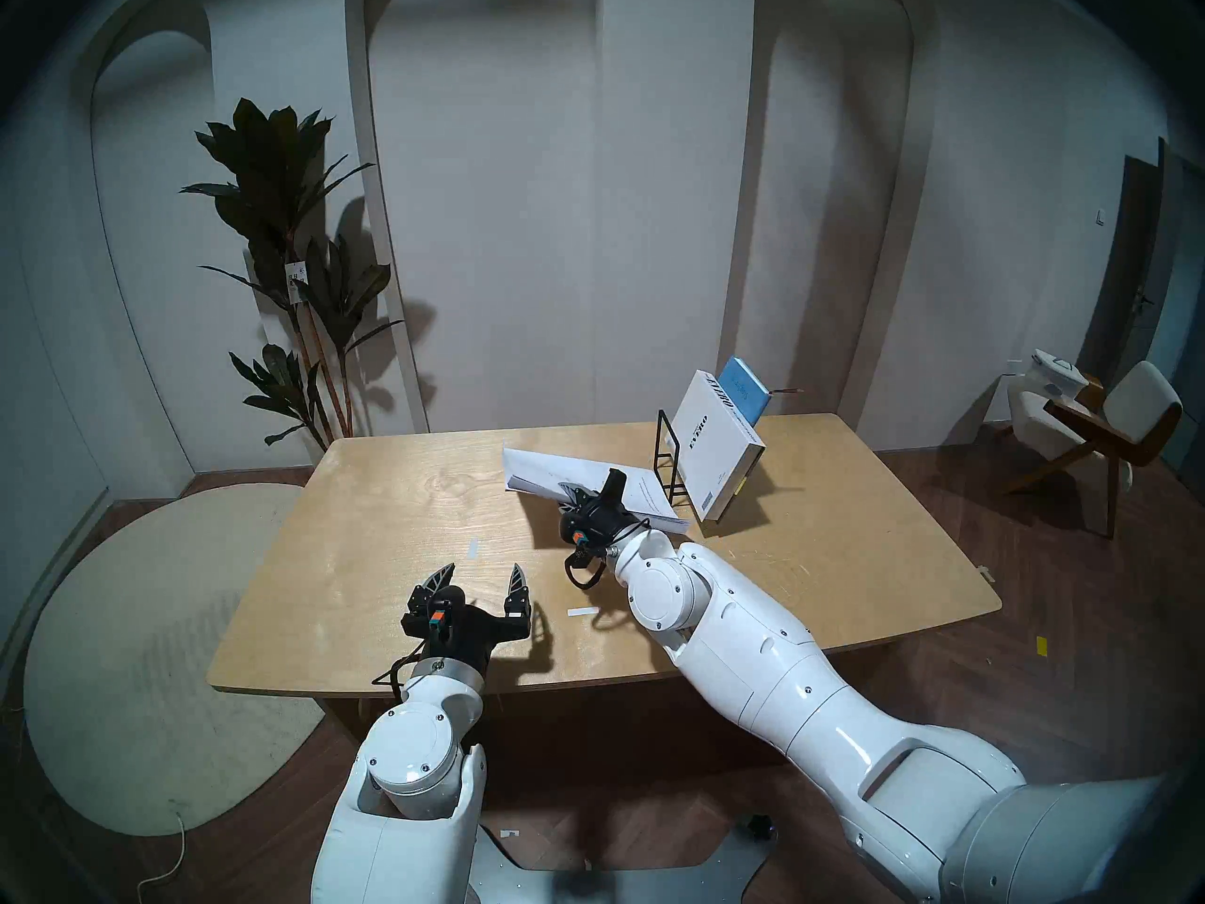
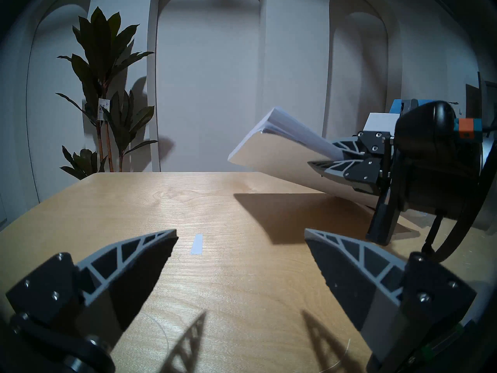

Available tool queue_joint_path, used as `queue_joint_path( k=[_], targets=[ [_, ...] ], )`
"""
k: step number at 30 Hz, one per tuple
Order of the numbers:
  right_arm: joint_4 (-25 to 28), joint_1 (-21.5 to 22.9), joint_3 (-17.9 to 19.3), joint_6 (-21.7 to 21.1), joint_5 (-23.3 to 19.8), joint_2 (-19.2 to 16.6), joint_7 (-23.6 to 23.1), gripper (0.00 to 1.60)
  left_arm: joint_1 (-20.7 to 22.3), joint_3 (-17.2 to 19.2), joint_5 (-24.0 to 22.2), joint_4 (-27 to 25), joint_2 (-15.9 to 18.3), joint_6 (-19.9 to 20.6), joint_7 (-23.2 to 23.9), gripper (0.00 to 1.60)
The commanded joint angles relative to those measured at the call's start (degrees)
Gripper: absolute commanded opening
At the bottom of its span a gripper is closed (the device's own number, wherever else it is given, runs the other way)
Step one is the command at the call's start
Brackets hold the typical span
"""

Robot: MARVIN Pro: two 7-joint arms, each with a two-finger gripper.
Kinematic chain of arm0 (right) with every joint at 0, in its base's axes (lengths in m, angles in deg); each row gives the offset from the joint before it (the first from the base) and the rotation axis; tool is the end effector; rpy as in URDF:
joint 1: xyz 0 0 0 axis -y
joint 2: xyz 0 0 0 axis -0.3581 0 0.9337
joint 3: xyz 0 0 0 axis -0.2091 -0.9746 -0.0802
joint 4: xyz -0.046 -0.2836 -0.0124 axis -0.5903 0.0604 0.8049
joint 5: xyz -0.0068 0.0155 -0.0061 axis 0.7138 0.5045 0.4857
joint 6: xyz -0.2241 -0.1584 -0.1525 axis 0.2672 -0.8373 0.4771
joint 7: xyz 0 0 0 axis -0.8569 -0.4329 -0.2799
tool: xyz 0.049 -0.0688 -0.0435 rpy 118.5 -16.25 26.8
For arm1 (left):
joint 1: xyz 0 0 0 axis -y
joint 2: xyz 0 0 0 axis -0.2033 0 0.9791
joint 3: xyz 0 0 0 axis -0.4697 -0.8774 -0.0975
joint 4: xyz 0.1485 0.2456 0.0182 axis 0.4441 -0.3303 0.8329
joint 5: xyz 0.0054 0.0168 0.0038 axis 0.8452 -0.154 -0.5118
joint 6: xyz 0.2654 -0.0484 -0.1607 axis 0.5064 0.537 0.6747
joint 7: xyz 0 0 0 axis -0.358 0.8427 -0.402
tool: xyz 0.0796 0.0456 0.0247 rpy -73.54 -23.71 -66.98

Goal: Stack the books into one stack

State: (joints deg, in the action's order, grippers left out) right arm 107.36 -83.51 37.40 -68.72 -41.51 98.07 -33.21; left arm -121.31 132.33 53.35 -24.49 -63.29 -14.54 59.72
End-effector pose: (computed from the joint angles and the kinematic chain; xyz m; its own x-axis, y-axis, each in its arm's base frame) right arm 0.4942 0.1839 -0.3261 -0.4316 0.7283 0.5322 0.3935 -0.3789 0.8376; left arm 0.3244 -0.0173 -0.3436 0.1023 0.0224 0.9945 -0.0226 -0.9994 0.0249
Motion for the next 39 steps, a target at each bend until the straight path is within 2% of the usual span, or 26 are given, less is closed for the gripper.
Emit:
queue_joint_path(
  k=[1,3,4,5,9,11,16,17,23,25,26,29,30,39],
  targets=[
    [-3.0,5.0,0.8,-0.9,-1.7,4.8,-1.4,0.0,0.3,-0.1,-0.1,-1.2,0.1,-0.3,-0.1,1.6],
    [-4.5,5.6,0.7,-1.4,-1.4,5.8,-0.9,0.0,0.3,-0.1,-0.1,-1.2,0.1,-0.3,0.0,1.6],
    [-5.4,6.0,1.0,-1.6,-2.1,6.3,-1.6,0.14,0.3,-0.1,-0.1,-1.2,0.1,-0.3,0.0,1.6],
    [-5.7,6.1,1.0,-1.5,-2.2,6.6,-1.6,1.6,0.3,0.0,-0.1,-1.1,0.1,-0.3,0.0,1.6],
    [-5.8,5.8,1.3,-2.0,-3.0,7.5,-1.8,1.6,0.3,0.0,-0.1,-1.1,0.1,-0.3,0.0,1.6],
    [-3.8,4.4,2.5,-3.2,-6.0,8.3,-5.1,1.6,0.3,0.0,-0.1,-1.1,0.1,-0.3,0.0,1.6],
    [-0.2,2.2,3.0,-6.5,-9.3,8.9,-10.5,1.6,0.4,0.0,-0.1,-1.0,0.1,-0.3,0.0,1.6],
    [1.0,1.5,3.8,-8.2,-11.0,9.2,-12.5,1.6,0.4,0.0,-0.1,-1.0,0.1,-0.3,0.0,1.6],
    [4.9,0.5,7.6,-13.8,-17.1,10.5,-17.2,1.6,0.4,0.0,-0.1,-1.0,0.1,-0.3,0.0,1.6],
    [7.1,-0.3,9.0,-16.4,-18.6,10.6,-17.4,1.6,0.4,0.0,-0.1,-1.0,0.1,-0.3,0.0,1.6],
    [6.2,0.1,9.7,-16.5,-19.4,11.2,-17.3,1.6,0.4,0.0,-0.1,-1.0,0.1,-0.3,0.0,1.6],
    [9.0,-1.0,11.0,-17.5,-19.4,11.3,-14.0,1.6,0.3,0.0,-0.1,-1.1,0.1,-0.3,0.0,1.6],
    [9.3,-1.2,11.6,-17.7,-20.1,11.5,-14.2,1.6,0.3,0.0,-0.1,-1.1,0.1,-0.3,0.0,1.6],
    [16.0,-3.2,15.0,-11.6,-22.5,11.3,-9.5,1.6,0.4,0.0,-0.1,-1.0,0.1,-0.3,0.0,1.6]
  ],
)
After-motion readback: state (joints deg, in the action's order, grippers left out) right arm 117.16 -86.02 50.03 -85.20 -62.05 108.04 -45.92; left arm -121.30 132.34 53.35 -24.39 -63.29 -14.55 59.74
